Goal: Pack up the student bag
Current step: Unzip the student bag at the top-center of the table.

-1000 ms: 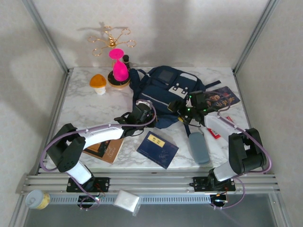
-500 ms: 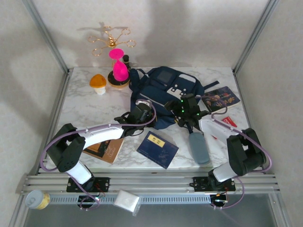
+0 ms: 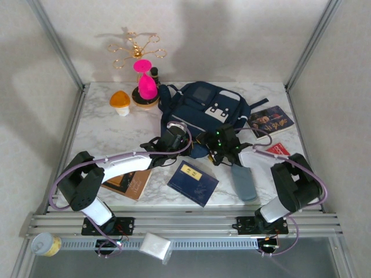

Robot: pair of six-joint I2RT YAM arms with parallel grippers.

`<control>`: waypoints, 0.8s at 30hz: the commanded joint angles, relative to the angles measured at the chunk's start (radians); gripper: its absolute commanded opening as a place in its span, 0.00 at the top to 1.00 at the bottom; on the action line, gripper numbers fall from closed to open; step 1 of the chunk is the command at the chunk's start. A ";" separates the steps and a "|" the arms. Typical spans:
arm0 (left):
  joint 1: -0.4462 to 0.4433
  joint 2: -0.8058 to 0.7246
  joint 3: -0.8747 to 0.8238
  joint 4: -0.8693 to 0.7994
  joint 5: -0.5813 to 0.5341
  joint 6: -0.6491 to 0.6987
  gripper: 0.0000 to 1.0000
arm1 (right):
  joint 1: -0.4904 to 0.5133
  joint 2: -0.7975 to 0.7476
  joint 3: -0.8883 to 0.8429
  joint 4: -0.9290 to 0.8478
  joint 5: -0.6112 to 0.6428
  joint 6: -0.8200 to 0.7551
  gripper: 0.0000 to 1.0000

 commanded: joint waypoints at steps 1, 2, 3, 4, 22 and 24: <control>-0.008 -0.008 0.036 0.046 0.025 -0.007 1.00 | -0.003 0.044 0.073 0.094 0.005 -0.013 0.11; -0.008 -0.010 0.036 0.045 0.023 -0.008 1.00 | -0.004 0.051 0.074 0.105 0.014 -0.022 0.16; -0.008 -0.015 0.035 0.045 0.022 -0.007 1.00 | -0.009 0.060 0.076 0.107 0.021 -0.032 0.23; -0.008 -0.019 0.030 0.046 0.018 -0.006 1.00 | -0.016 0.067 0.077 0.117 0.019 -0.048 0.31; 0.121 -0.259 -0.237 -0.046 -0.071 0.037 1.00 | -0.368 0.014 0.255 -0.178 -0.359 -0.793 1.00; 0.136 -0.234 -0.226 -0.034 -0.055 0.062 1.00 | -0.391 0.036 0.294 -0.211 -0.318 -0.813 0.95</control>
